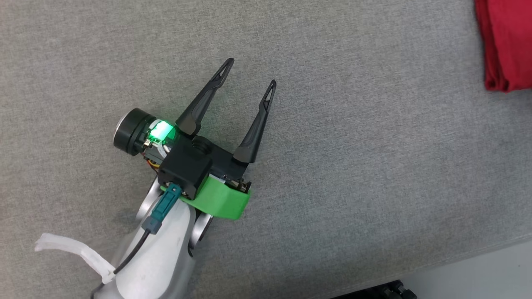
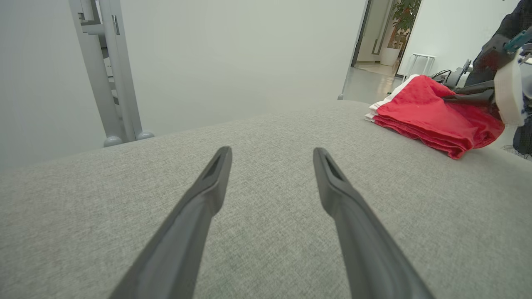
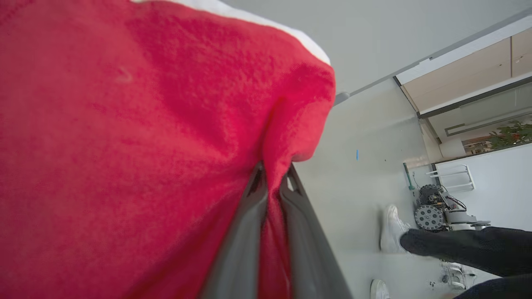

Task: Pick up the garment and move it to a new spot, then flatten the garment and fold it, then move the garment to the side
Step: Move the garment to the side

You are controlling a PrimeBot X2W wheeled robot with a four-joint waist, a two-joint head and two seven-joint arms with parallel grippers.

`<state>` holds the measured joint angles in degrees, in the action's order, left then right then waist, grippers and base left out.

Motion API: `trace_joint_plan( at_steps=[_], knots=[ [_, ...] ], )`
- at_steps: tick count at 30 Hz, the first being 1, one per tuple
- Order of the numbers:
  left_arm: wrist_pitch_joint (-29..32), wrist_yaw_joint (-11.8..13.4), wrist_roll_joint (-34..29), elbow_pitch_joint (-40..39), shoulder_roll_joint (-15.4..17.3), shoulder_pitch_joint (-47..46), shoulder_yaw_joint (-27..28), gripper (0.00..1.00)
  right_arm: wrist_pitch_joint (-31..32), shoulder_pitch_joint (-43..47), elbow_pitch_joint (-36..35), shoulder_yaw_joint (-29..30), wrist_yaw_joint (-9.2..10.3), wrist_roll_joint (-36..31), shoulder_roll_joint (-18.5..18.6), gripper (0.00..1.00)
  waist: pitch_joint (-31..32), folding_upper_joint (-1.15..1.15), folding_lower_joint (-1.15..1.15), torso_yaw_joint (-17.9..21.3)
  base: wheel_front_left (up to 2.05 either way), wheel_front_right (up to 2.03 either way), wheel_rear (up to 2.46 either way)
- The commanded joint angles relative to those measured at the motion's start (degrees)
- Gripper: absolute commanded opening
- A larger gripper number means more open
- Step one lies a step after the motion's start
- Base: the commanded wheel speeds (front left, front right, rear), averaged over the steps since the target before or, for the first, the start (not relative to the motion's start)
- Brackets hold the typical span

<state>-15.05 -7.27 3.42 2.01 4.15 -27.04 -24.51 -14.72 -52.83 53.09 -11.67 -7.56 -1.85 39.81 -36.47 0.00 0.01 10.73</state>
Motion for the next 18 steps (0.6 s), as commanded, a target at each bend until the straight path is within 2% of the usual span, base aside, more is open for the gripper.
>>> trace_joint_plan(
  at_steps=[1, 7, 8, 9, 14, 18],
  knots=[
    [-0.2, -0.1, 0.4, -0.4, 0.0, -1.0, 0.1, 1.00, -0.2, -1.1, 0.7, 0.9, 0.14, -0.8, 0.2, 0.00, -0.6, 0.00, -0.01, -1.0, 0.00, 0.00, 0.00],
    [-0.2, -0.2, 0.5, -0.5, -0.3, -0.4, 0.6, 1.00, -0.4, -2.6, 2.3, 3.0, 0.14, -2.9, -0.8, 0.00, -0.3, 0.00, -0.01, -1.7, 0.00, 0.00, 0.00],
    [-0.2, -0.2, 0.6, -0.4, -0.3, -0.3, 0.7, 1.00, -0.4, -2.8, 2.5, 3.3, 0.14, -3.2, -0.9, 0.15, -0.1, 0.00, -0.01, -1.8, 0.00, 0.00, 0.00],
    [-0.2, -0.2, 0.6, -0.4, -0.4, 0.0, 0.8, 1.00, -0.4, -2.8, 3.0, 4.2, 0.14, -3.8, -1.3, 1.00, 0.6, 0.00, -0.01, -2.0, 0.00, 0.00, 0.00],
    [-0.2, -0.2, 1.2, -0.3, -0.6, 1.2, 1.6, 1.00, -0.5, -1.9, 2.6, 6.1, 0.14, -5.0, -2.7, 1.00, 3.7, 0.00, -0.01, -2.2, 0.00, 0.00, 0.00],
    [-0.2, 0.4, 1.9, -0.4, -0.9, 2.8, 2.7, 1.00, -0.5, -0.4, -0.1, 7.6, 0.14, -4.0, -5.5, 1.00, 7.9, 0.00, -0.01, -2.8, 0.00, 0.00, 0.00]
  ],
)
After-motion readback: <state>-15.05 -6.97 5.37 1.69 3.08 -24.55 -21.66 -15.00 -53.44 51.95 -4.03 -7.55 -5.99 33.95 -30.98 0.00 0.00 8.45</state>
